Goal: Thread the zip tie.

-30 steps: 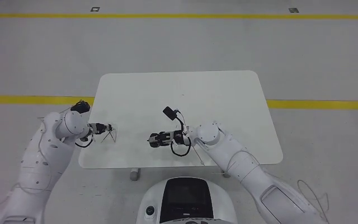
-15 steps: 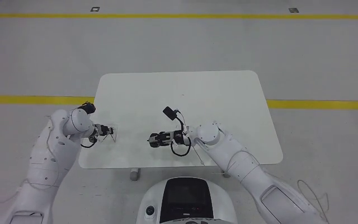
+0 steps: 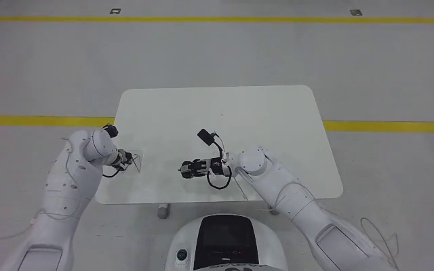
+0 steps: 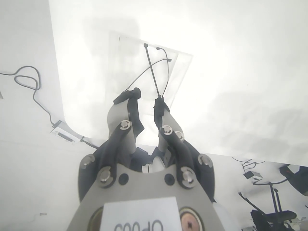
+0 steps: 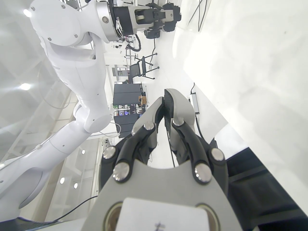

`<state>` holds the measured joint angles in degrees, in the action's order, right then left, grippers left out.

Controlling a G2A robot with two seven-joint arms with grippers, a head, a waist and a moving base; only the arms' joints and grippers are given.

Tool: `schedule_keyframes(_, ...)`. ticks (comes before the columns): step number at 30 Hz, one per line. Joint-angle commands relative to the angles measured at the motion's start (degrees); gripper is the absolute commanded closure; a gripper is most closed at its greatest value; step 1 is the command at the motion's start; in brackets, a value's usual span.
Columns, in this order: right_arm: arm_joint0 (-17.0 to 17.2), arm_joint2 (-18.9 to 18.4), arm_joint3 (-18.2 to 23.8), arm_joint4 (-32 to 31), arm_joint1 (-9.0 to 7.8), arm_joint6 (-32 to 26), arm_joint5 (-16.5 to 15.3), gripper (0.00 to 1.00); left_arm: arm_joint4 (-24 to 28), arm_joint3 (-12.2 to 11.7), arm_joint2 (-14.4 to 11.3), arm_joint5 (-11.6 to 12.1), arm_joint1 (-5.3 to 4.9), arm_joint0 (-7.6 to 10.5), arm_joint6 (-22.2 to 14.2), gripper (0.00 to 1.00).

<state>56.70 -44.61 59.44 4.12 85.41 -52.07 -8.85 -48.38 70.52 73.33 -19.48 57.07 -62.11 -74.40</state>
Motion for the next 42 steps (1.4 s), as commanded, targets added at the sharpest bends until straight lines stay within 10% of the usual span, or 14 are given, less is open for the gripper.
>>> schedule_keyframes(1,0.0,0.0,0.0,0.0,0.0,0.0,0.0,1.0,0.18,-1.4,-0.84,0.0,0.33,0.86,0.38,0.84)
schedule_keyframes(20,0.0,0.0,0.0,0.0,0.0,0.0,0.0,1.0,2.96,-14.23,-7.59,0.47,2.83,7.91,4.47,0.92)
schedule_keyframes(33,0.0,0.0,0.0,0.0,0.0,0.0,0.0,1.0,5.35,-18.64,-9.91,1.85,3.46,9.92,6.27,0.74)
schedule_keyframes(42,0.0,0.0,0.0,0.0,0.0,0.0,0.0,1.0,5.72,-20.68,-12.12,1.46,3.99,11.2,7.1,0.84)
